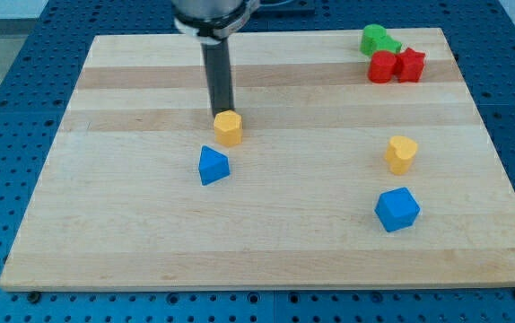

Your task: Move your arm towards the bottom right of the board

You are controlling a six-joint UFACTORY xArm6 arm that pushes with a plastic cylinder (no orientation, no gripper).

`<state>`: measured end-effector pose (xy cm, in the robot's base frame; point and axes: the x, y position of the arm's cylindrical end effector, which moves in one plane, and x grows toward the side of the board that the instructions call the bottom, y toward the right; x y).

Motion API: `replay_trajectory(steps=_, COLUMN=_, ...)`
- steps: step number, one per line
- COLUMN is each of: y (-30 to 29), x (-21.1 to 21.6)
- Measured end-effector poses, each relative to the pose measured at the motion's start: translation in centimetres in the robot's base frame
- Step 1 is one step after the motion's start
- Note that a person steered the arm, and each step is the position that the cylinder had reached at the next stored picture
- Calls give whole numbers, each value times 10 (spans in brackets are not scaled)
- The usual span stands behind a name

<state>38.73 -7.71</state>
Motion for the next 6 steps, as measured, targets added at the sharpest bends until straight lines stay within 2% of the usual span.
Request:
replay_trajectory(steps=1, y=-7, x=24)
replay_trajectory(steps=2, y=-13, x=28)
replay_trajectory(steps=3, y=6, x=6)
replay_trajectory(steps=4, y=60, x=-27)
replay_trajectory(steps=5, y=157, x=-34)
replay_trajectory(steps=6, y=272, x=-16)
